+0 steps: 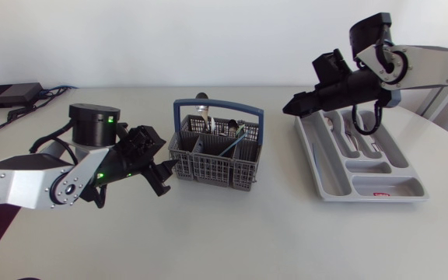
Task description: Sort the cutlery from the basket into the organizer compartments.
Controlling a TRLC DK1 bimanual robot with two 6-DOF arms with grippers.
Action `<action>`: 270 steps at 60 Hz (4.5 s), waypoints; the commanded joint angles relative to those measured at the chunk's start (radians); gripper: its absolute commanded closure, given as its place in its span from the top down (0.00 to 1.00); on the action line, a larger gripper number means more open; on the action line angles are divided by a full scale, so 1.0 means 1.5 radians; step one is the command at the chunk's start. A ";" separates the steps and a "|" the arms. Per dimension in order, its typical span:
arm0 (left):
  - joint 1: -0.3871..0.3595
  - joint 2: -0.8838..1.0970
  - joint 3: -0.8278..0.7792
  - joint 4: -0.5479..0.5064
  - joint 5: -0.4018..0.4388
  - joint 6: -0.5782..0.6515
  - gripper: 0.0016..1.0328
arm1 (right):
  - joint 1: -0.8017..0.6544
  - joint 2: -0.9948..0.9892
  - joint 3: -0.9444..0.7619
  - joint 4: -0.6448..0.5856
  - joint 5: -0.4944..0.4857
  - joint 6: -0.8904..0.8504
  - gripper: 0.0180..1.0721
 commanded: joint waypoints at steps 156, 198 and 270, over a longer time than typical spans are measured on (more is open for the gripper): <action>0.157 0.228 0.305 -0.027 0.151 -0.171 0.18 | 0.152 -0.006 -0.070 0.014 -0.080 0.029 0.06; 0.170 -0.031 0.098 -0.154 0.261 -0.164 0.03 | 0.153 -0.066 -0.113 0.008 -0.072 0.028 0.06; 0.360 -0.050 0.025 -0.116 0.322 -0.084 0.09 | 0.191 -0.014 -0.157 0.045 -0.046 0.006 0.06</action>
